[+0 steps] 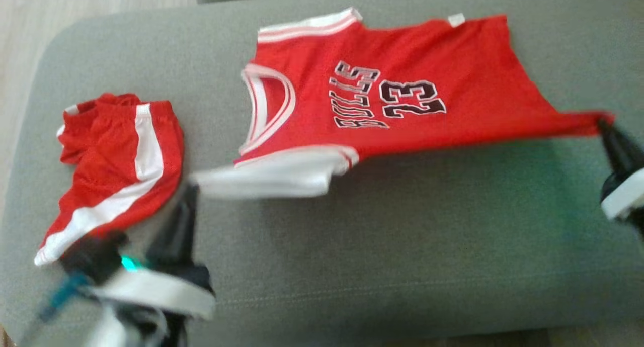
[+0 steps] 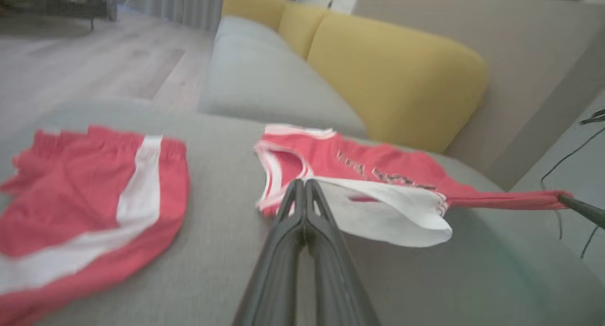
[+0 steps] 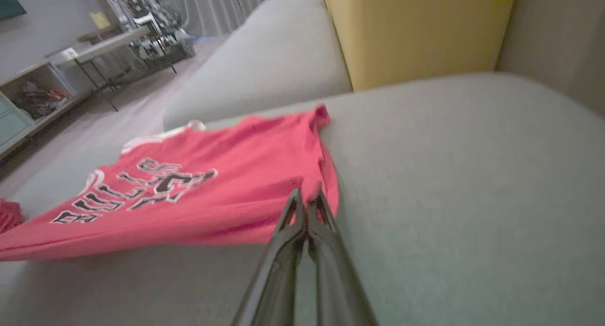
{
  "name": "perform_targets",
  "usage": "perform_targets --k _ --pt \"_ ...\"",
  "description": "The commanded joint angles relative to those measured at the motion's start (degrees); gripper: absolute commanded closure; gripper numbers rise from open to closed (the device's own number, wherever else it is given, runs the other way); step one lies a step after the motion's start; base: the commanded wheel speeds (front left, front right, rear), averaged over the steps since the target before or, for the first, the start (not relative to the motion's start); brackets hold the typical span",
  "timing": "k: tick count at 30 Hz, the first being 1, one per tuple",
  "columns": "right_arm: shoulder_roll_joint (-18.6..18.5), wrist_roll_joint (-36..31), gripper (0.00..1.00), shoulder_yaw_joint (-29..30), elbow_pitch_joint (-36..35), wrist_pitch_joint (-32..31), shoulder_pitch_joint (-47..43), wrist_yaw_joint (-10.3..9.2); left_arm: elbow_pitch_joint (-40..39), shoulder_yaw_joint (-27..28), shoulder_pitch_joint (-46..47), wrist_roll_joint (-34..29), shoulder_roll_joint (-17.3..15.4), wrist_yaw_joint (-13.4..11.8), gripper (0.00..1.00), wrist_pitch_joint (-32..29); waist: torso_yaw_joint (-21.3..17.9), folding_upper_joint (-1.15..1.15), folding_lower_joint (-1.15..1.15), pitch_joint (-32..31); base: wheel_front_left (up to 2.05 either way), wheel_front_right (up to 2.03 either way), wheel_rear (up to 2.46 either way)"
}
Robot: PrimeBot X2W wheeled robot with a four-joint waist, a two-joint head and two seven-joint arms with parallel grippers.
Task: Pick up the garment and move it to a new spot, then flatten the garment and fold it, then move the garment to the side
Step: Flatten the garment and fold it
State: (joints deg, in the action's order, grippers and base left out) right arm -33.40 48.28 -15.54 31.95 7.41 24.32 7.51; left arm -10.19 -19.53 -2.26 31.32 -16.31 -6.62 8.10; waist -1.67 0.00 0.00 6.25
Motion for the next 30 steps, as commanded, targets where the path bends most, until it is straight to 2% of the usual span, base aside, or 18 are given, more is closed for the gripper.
perform_targets --k 1,3,6,8,9,10,16,21,27,30 --pt "-3.44 -1.20 1.00 1.37 -3.95 -0.77 3.07 -0.02 -4.31 4.53 7.51 0.64 -2.85 0.40 1.00 -1.23 -0.06 0.00 0.00 -1.62 0.00 0.00 0.00" --pt "-4.70 -2.72 1.00 3.48 -8.15 -3.52 6.80 -0.02 -6.57 7.27 14.55 1.47 -5.94 1.31 1.00 -4.72 -0.18 0.00 0.00 -2.68 0.00 0.00 0.00" --pt "-5.57 -5.85 1.00 5.42 -11.65 -8.98 15.20 -0.02 -5.86 9.18 27.60 1.54 -10.39 3.17 1.00 -10.79 -0.77 0.00 0.00 -3.98 0.00 0.00 0.00" --pt "-5.22 -7.82 1.00 6.36 -11.78 -12.52 21.39 -0.02 -3.46 8.83 36.72 0.99 -11.71 4.30 1.00 -13.95 -0.87 0.00 0.00 -4.17 0.00 0.00 0.00" --pt "-5.22 -7.82 1.00 6.36 -11.78 -12.52 21.39 -0.02 -3.46 8.83 36.72 0.99 -11.71 4.30 1.00 -13.95 -0.87 0.00 0.00 -4.17 0.00 0.00 0.00" --pt "-4.90 -8.83 1.00 6.58 -11.68 -14.02 24.45 -0.02 -1.91 8.44 41.12 0.63 -11.83 4.75 1.00 -15.05 -0.91 0.00 0.00 -3.99 0.00 0.00 0.00" --pt "-2.62 -14.60 1.00 5.31 -8.20 -19.61 39.08 -0.02 10.46 4.83 61.93 -2.44 -10.25 7.32 1.00 -17.75 -1.03 0.00 0.00 -0.88 0.00 0.00 0.00" --pt "-1.33 -17.42 1.00 3.01 -1.78 -21.21 46.70 -0.02 22.75 2.07 73.96 -5.71 -8.93 7.83 1.00 -20.03 -1.02 0.00 0.00 4.51 0.00 0.00 0.00" --pt "0.69 -18.93 1.00 0.00 4.21 -19.29 55.62 -0.02 35.41 -0.73 86.88 -8.66 -5.21 8.03 1.00 -19.69 -1.25 0.00 0.00 15.64 0.00 0.00 0.00" --pt "2.30 -21.59 1.00 0.07 8.02 -14.29 61.36 -0.02 40.97 -1.61 94.43 -12.45 -3.35 5.79 1.00 -13.90 -1.48 0.00 0.00 21.29 0.00 0.00 0.00"
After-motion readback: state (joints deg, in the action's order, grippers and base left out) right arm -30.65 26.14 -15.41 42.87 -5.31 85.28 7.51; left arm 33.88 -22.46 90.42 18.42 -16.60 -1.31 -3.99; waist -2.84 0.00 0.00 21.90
